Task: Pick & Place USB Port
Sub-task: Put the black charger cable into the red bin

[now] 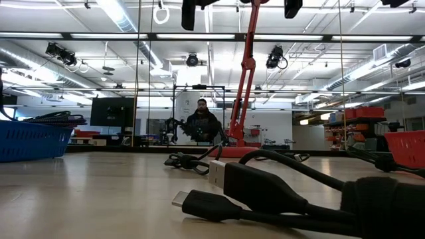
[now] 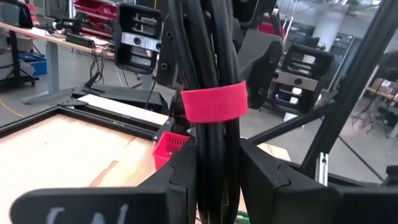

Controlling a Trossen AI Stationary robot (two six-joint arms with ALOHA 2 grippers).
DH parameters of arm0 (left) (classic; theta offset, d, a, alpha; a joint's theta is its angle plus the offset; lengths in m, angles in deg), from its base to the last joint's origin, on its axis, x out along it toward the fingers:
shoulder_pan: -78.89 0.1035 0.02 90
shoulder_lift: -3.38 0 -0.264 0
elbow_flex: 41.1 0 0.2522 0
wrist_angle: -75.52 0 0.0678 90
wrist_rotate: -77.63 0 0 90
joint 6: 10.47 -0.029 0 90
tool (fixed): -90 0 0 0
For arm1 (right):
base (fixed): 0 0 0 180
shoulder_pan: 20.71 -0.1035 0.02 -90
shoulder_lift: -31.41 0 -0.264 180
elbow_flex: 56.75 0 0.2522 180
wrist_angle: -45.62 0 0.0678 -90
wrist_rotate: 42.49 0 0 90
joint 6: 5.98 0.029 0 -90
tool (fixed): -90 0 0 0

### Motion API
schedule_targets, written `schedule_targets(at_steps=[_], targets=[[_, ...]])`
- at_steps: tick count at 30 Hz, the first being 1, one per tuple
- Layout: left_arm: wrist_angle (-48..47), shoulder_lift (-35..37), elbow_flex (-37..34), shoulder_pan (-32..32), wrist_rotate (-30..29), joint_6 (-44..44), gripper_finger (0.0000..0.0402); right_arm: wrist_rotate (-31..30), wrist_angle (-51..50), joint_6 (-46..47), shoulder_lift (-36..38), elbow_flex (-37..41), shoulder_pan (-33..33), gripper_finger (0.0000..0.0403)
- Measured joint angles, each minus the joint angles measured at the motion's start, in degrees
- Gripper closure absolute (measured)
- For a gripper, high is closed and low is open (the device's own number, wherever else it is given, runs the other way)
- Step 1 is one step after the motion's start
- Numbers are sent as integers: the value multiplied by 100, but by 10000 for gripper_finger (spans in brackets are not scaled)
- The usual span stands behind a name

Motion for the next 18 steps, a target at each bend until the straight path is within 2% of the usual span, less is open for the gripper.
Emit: schedule_targets(at_steps=[6,8,12,18], targets=[[198,-207,0,101,183,0,313,98,338,-140,-286,2,17,297],[235,-198,0,101,207,-17,313,76,364,-193,-293,0,46,315],[238,-196,-3,96,178,-51,315,234,287,-189,-293,-6,148,386],[191,-196,-7,96,177,-39,315,292,123,-191,-215,-9,175,399]])
